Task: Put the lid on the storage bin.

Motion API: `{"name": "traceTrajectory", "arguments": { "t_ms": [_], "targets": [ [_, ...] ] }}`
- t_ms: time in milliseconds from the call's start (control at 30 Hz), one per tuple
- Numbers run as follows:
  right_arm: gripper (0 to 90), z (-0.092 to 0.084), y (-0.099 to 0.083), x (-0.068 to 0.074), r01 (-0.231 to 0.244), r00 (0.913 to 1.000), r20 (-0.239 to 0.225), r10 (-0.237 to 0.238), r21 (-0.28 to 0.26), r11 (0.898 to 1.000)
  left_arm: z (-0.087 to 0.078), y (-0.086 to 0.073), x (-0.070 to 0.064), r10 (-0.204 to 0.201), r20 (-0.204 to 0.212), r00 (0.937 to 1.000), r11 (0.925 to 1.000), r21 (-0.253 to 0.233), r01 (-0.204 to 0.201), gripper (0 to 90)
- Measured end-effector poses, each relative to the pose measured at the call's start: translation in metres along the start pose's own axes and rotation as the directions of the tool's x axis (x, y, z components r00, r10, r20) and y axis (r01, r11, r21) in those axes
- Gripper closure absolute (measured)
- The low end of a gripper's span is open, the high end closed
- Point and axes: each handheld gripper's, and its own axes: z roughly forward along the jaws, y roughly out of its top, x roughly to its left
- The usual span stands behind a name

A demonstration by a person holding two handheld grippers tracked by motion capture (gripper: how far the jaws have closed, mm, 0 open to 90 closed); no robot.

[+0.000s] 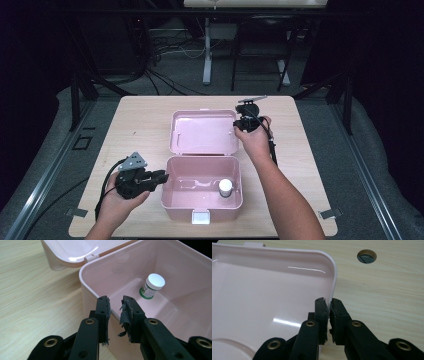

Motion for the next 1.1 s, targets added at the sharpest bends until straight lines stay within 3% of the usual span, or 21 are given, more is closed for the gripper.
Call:
{"name": "traceTrajectory", "arguments": {
  "t_ms": [1100],
  "targets": [
    [86.3, -0.045, -0.002, 0.009, 0.064, 0.9979, -0.008, -0.065, -0.116, 0.991, 0.000, 0.000, -0.001, -0.004, -0.008, 1.0000, 1.0000, -0.004, 0.004, 75.0]
  ]
}}
